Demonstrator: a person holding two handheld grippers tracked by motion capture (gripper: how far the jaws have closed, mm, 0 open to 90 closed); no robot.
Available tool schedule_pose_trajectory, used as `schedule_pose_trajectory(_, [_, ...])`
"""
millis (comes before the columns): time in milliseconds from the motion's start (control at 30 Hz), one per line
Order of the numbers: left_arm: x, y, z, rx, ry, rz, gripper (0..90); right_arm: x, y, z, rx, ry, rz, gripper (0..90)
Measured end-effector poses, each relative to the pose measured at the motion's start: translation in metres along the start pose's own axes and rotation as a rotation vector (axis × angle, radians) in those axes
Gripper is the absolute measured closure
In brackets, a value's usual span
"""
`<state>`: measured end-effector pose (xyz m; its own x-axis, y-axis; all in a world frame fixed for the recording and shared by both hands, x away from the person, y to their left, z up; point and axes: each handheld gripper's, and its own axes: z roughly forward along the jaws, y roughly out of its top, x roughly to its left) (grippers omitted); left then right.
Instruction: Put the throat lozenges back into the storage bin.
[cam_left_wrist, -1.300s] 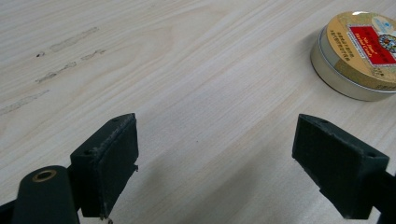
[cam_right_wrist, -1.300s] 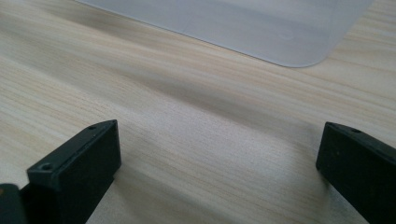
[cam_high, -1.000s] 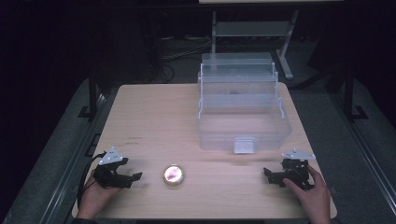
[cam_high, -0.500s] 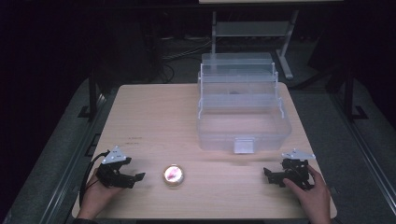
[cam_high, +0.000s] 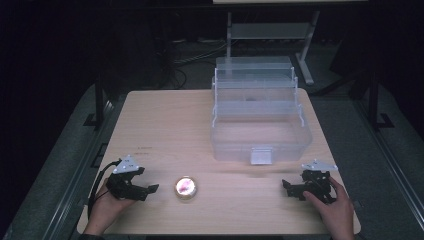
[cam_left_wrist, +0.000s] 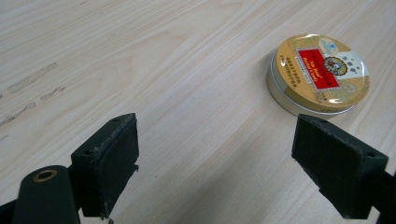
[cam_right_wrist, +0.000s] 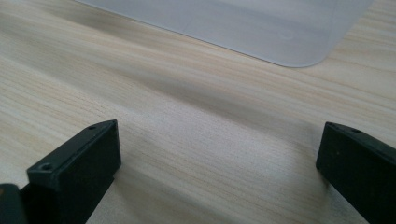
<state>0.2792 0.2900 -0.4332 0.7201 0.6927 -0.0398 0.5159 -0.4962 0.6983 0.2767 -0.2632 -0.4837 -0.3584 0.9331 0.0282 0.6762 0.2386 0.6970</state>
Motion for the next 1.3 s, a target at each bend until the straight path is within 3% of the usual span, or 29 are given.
schedule_pose_trajectory(1300, [-0.022,0.028,0.015,0.008,-0.062,0.074,14.4,0.0,0.0,0.0,0.0,0.0,0.0,0.0])
